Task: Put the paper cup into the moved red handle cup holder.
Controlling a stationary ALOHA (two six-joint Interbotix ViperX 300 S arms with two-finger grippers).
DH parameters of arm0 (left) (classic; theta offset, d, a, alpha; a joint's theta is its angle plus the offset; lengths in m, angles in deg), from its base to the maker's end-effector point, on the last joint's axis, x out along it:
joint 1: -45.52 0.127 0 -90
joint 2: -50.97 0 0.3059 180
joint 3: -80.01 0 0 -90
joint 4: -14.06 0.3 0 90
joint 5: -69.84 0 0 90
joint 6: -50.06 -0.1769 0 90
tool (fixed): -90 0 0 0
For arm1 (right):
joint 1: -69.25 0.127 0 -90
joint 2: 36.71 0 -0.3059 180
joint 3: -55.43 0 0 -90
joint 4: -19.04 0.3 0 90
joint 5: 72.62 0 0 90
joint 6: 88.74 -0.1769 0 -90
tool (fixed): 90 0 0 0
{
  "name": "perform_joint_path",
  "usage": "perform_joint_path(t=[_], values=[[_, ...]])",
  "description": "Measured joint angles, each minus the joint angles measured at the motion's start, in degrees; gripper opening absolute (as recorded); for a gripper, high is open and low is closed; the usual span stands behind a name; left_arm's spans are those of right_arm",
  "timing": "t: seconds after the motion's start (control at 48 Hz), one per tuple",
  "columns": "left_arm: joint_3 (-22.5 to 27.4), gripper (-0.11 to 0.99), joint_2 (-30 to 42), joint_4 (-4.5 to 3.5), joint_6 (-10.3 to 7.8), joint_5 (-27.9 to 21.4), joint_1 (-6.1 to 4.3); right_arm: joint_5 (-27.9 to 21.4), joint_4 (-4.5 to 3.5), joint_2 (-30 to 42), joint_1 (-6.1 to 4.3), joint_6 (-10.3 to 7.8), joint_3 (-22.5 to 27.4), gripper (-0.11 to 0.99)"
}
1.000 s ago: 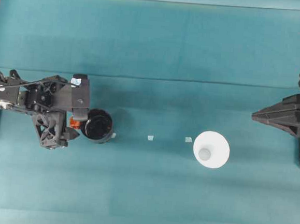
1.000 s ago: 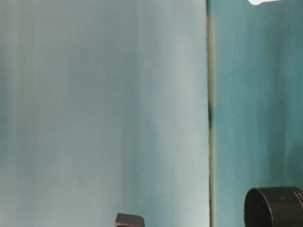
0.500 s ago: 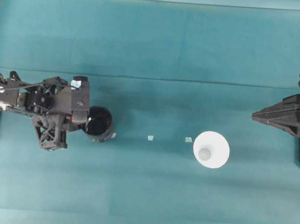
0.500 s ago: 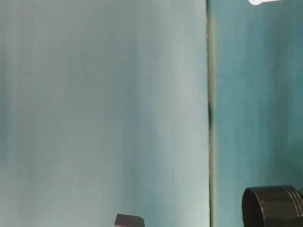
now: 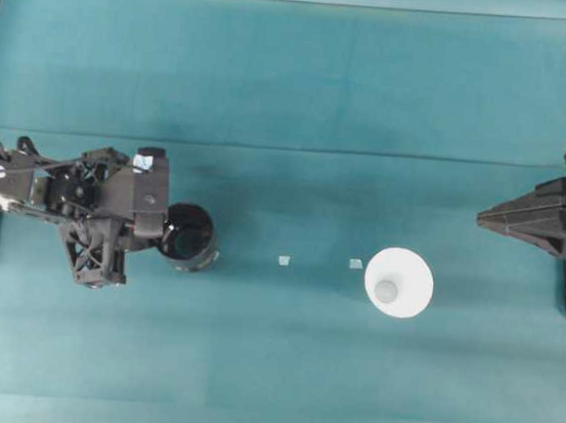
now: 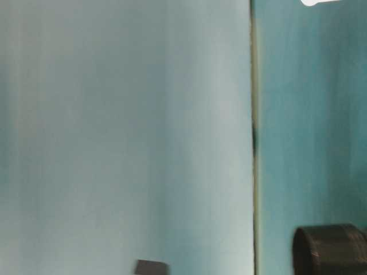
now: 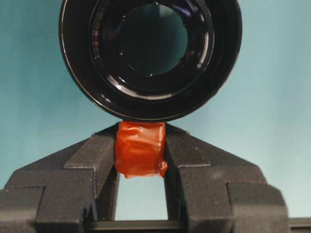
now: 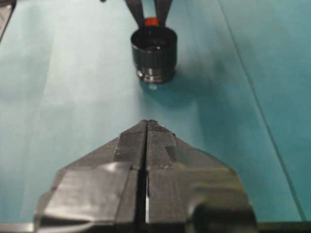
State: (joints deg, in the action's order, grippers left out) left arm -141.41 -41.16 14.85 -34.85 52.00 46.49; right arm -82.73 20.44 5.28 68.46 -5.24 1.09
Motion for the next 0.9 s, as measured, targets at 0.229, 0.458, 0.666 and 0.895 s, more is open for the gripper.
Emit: perform_joint_path(t=[0.229,0.458,0.666,0.895], values=[[5.54,0.27,-5.19,0.09,-0.88,-8.44,0.0,0.0,0.0,0.09,0.0,0.0,-0.09,-0.11],[10.37,0.27,-5.63,0.18,-3.25,-13.36,0.0,0.0,0.0,0.0,-0.09,0.0,-0.09,-0.11],[13.36,0.27,-2.9,0.09,-4.13,-13.97,0.0,0.0,0.0,0.0,-0.18,0.0,-0.09,-0.11],[19.6,0.27,2.64,0.18,-5.01,-14.06,-0.09,0.0,0.0,0.0,-0.18,0.0,-0.09,-0.11]])
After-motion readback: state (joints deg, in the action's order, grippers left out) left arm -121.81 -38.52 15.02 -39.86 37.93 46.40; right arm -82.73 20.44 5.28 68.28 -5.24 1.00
